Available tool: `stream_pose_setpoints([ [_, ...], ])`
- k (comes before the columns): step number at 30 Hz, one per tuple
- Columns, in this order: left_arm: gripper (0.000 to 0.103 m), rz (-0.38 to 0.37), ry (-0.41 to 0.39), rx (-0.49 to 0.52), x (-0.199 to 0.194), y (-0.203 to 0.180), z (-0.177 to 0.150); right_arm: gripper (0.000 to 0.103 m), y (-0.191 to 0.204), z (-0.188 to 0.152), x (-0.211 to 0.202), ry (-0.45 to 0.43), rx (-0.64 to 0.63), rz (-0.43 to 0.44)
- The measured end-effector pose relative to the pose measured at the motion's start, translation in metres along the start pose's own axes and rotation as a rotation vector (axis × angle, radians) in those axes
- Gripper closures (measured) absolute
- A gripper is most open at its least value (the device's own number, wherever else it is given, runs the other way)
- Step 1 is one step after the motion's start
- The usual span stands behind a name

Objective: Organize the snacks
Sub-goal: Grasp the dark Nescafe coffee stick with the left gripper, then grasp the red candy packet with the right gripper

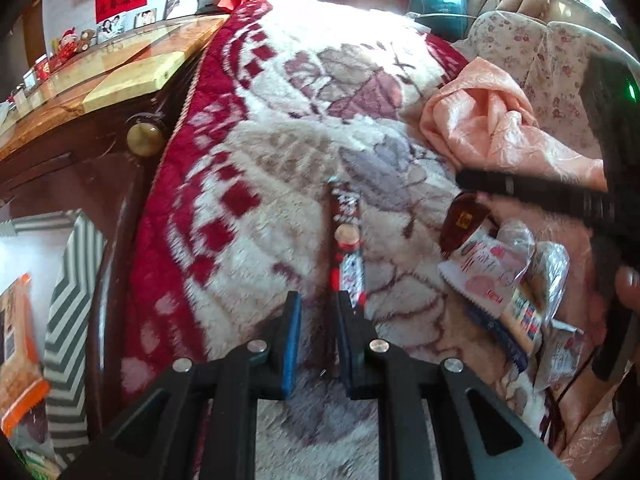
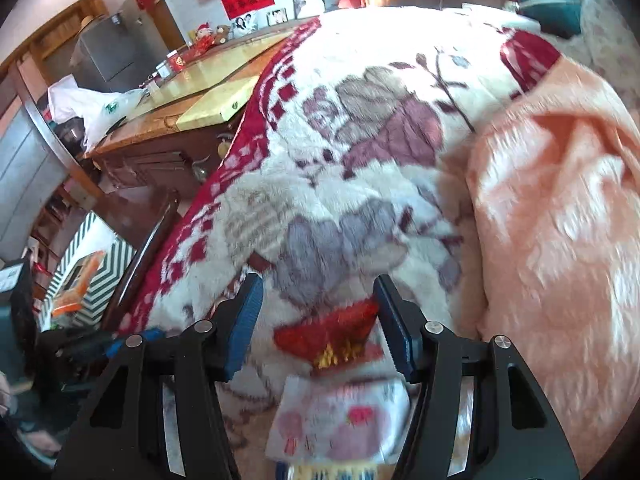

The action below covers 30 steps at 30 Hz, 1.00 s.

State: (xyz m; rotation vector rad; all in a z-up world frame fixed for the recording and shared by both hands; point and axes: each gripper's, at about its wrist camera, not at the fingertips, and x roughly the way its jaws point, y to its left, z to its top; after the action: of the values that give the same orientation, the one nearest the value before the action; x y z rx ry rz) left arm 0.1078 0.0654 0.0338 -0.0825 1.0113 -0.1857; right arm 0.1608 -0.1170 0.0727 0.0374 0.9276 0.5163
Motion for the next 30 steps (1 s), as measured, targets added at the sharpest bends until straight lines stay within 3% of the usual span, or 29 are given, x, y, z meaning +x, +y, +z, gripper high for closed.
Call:
stream_pose_setpoints([
  [5,0.084,-0.015,0.017,0.062,0.011,-0.021,0.007,0.043,-0.009,-0.017,0.006,0.051,-0.018,0.005],
  [11,0.080,-0.018,0.027,0.058,0.017,-0.025,0.016,0.043,-0.006,0.002,0.033,0.085,-0.029,-0.013],
  [14,0.068,-0.022,0.029,0.060,0.021,-0.028,0.020,0.043,-0.004,0.000,0.031,0.077,-0.031,-0.001],
  [16,0.053,-0.023,0.031,0.076,0.023,-0.033,0.021,0.043,-0.006,-0.002,0.035,0.095,-0.022,-0.001],
  [18,0.052,-0.016,0.040,0.101,0.028,-0.039,0.021,0.043,-0.008,-0.003,0.039,0.108,-0.022,0.001],
  [19,0.054,0.007,0.049,0.113,0.032,-0.041,0.021,0.045,-0.008,-0.003,0.042,0.117,-0.029,0.001],
  [20,0.061,0.028,0.057,0.122,0.035,-0.041,0.021,0.059,-0.008,-0.003,0.045,0.122,-0.035,-0.002],
  [21,0.085,0.034,0.075,0.122,0.040,-0.039,0.020,0.067,-0.008,-0.003,0.047,0.128,-0.040,-0.006],
  [25,0.093,-0.018,0.072,0.044,0.038,-0.020,0.020,0.070,-0.008,-0.007,0.049,0.140,-0.061,-0.010],
  [30,0.094,0.014,0.047,0.023,0.018,-0.015,0.011,0.070,-0.010,-0.017,0.032,0.125,-0.051,0.006],
])
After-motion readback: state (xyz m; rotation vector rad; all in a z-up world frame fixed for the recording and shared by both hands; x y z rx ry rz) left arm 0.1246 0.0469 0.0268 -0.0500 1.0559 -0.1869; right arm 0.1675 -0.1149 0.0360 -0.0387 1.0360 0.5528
